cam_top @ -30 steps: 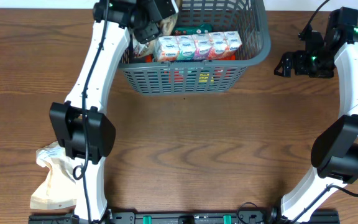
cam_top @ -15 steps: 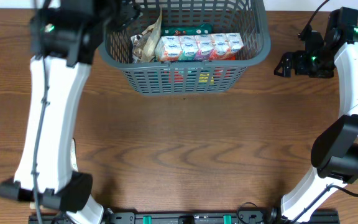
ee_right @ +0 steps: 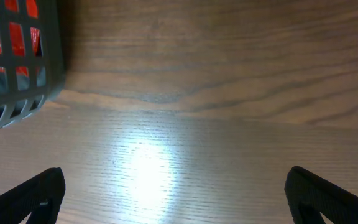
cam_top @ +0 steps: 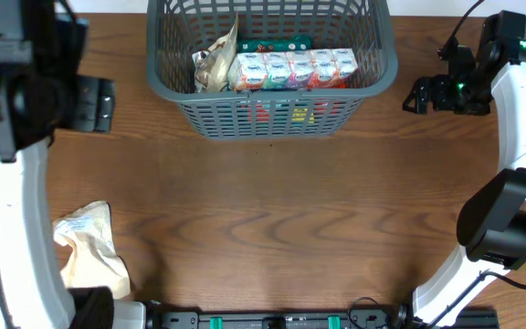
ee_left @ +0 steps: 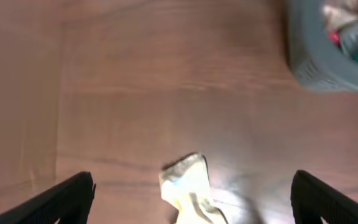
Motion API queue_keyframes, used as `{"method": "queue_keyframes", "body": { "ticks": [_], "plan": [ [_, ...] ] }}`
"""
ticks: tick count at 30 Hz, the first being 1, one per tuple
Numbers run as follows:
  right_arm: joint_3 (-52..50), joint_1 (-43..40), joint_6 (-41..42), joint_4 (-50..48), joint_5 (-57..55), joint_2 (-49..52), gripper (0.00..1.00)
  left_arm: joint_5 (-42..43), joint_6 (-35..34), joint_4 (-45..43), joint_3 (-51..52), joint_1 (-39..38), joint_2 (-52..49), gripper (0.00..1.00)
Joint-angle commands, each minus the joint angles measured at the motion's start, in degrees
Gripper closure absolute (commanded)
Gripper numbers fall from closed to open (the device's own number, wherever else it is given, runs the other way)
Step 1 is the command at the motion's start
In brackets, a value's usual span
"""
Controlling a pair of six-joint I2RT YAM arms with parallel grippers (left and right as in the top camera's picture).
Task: Pack container
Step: 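Move the left gripper down to the cream bag and grasp it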
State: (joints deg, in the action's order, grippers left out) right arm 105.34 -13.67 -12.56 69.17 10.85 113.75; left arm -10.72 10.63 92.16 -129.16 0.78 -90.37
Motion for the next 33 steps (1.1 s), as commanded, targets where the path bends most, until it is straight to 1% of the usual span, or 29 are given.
{"method": "queue_keyframes", "body": {
  "ticks": [1,4,8,12,14,16,19,24,26,28,33],
  "plan": [
    [-0.13,-0.5,-0.79,0.02,0.11,-0.17,0.01,-0.28,-5.16,2.16,3.43,0.81,5.46,0.09],
    [-0.13,-0.5,-0.79,0.02,0.11,-0.17,0.01,-0.26,-5.64,2.56,10.01,0.81,11.39,0.09],
    [-0.13,-0.5,-0.79,0.02,0.11,-0.17,0.01,-0.28,-6.56,2.05,21.92,0.81,21.03,0.09],
    [-0.13,-0.48,-0.76,-0.2,0.11,-0.17,0.01,-0.42,-9.03,1.81,34.29,0.83,31.61,0.08],
    [-0.13,-0.42,-0.76,-0.24,0.11,-0.17,0.01,-0.52,-9.44,1.6,39.36,0.83,36.3,0.04],
    [-0.13,-0.24,-0.74,-0.22,0.13,-0.17,0.01,-2.73,-9.4,0.26,44.46,0.83,41.18,0.01],
    [-0.13,0.26,-0.76,-0.22,0.13,-0.17,0.01,-7.21,-9.4,-1.66,50.47,0.83,46.27,0.01],
    [-0.13,1.05,-0.76,-0.48,0.13,-0.17,0.01,-8.52,-10.97,-3.45,59.34,0.83,49.37,0.01],
    [-0.13,1.38,-0.79,-0.81,0.13,-0.17,0.01,-8.52,-10.99,-5.77,62.14,0.83,49.37,0.01],
    [-0.13,1.66,-0.79,-1.11,0.13,-0.17,0.01,-9.53,-12.72,-9.25,65.09,1.03,49.29,0.01],
    [-0.13,1.77,-0.79,-1.05,0.11,-0.17,0.01,-9.49,-15.08,-17.33,71.82,3.58,49.13,0.02]
  ]
}}
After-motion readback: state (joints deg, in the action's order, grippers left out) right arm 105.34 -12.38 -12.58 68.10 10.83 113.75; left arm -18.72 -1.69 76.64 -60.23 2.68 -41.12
